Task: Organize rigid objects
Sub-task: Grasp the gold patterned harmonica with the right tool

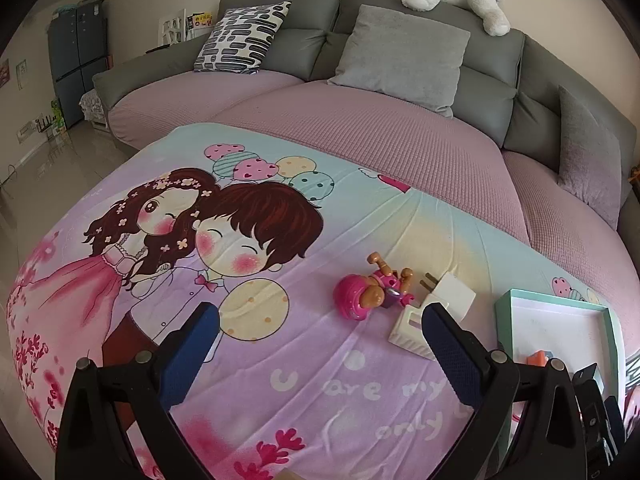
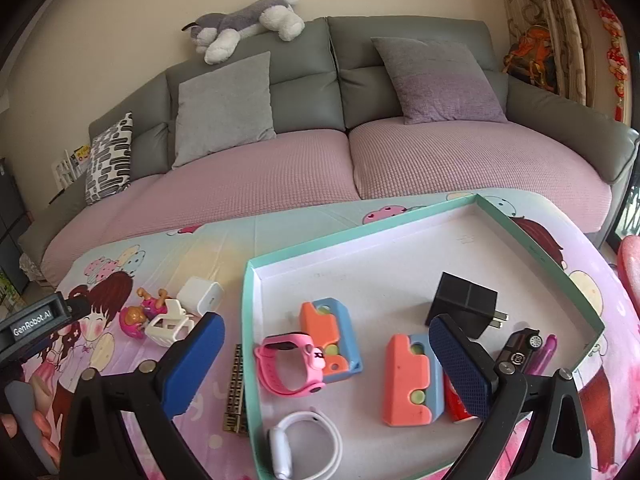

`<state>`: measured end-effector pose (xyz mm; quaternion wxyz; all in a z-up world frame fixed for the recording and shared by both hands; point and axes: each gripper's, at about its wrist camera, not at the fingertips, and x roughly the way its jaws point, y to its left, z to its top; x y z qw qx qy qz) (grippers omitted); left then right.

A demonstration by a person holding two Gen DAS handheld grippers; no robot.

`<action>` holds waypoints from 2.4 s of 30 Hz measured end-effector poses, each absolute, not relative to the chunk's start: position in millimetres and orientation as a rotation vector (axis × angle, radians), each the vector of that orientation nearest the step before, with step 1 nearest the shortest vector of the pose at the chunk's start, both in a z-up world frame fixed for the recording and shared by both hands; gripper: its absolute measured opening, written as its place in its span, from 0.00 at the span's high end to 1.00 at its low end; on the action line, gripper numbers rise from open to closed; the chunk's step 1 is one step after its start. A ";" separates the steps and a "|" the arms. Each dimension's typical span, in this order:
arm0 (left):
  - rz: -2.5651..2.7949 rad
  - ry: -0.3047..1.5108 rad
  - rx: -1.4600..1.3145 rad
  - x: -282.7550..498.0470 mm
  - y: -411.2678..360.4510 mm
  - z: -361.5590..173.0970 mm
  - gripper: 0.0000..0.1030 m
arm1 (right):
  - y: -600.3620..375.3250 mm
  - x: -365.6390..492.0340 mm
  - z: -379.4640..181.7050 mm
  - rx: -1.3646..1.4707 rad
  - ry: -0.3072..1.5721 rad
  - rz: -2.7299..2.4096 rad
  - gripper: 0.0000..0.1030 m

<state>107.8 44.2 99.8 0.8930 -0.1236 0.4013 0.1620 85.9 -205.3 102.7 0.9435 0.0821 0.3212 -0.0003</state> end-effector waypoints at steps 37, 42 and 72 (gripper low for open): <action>0.384 0.995 -0.327 102.5 107.8 44.9 0.02 | -117.3 80.5 65.0 0.045 0.880 0.195 0.47; 0.384 0.997 -0.344 102.6 111.7 43.1 0.02 | -117.7 83.7 53.0 0.027 0.935 0.165 0.49; 0.327 1.008 -0.367 112.5 112.3 31.3 0.02 | -104.3 110.7 32.5 0.008 0.929 0.106 0.69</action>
